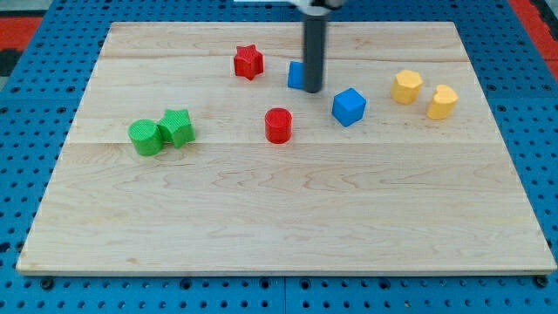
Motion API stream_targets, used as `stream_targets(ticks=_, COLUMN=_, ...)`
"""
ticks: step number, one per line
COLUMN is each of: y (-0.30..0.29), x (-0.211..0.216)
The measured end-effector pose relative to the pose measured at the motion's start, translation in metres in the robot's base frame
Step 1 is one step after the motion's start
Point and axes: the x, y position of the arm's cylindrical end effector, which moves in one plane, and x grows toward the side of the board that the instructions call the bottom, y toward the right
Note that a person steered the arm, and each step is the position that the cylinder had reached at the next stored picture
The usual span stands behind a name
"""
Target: Push blue cube in between the red blocks
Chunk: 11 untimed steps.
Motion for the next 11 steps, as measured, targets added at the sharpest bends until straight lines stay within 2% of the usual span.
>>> stream_targets(ticks=1, y=0.021, x=0.000)
stream_targets(ticks=2, y=-0.009, x=0.028)
stream_targets(ticks=3, y=0.047, x=0.012)
stream_targets(ticks=4, y=0.078, x=0.025)
stream_targets(ticks=5, y=0.057, x=0.064)
stream_targets(ticks=6, y=-0.002, x=0.068)
stream_targets(ticks=7, y=-0.066, x=0.049)
stream_targets(ticks=9, y=-0.147, x=0.028)
stream_targets(ticks=10, y=-0.124, x=0.004)
stream_targets(ticks=11, y=-0.077, x=0.004)
